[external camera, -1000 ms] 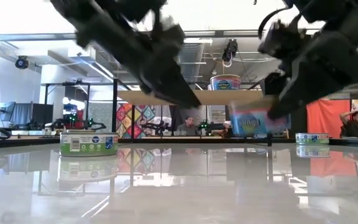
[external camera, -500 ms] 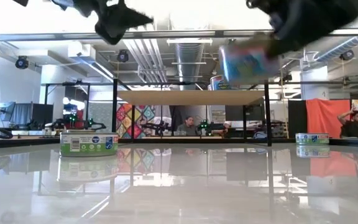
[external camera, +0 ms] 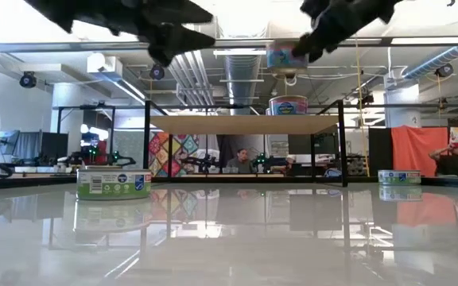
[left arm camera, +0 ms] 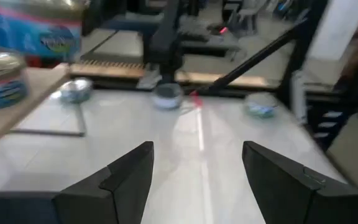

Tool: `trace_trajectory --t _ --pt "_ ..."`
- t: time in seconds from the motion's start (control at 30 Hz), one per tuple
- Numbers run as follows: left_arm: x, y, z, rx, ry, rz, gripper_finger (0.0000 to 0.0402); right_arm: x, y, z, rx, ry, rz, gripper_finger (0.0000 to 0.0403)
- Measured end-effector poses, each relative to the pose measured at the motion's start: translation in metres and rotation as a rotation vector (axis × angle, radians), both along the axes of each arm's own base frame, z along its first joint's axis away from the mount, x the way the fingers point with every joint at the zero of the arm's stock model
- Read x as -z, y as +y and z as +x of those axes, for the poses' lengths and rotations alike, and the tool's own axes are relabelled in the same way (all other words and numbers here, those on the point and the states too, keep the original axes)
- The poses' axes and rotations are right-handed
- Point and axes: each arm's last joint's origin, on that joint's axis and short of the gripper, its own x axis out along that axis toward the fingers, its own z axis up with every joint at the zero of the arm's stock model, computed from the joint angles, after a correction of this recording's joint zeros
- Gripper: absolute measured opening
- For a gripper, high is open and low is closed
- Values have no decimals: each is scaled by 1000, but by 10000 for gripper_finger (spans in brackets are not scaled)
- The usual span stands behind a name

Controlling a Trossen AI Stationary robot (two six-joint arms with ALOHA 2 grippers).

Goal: Stack canned seafood by type on shelf
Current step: Stack the blue-pink tuna can on top of the other blue-pink tuna can on the shelf

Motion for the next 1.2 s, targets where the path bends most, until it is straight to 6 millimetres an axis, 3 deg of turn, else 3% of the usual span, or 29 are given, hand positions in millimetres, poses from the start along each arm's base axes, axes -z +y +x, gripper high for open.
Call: trace_trajectory --t 0.13,0.27,0.37,0.57,0.83,1.2 --pt "-19 37 9 -2 39 53 232 -7 -47 -9 44 34 93 371" --pt "-44 71 12 69 0 156 232 -11 -71 -14 35 7 164 371" --pt "-62 96 12 142 -59 202 232 -5 -77 -7 14 32 159 371" --pt "-65 137 26 175 -51 173 232 6 -83 -1 -29 71 130 371" --pt "-83 177 65 298 -58 222 232 7 -93 -9 -37 67 73 371" --pt "-84 245 114 222 -26 234 232 25 -116 -17 -74 32 167 371"
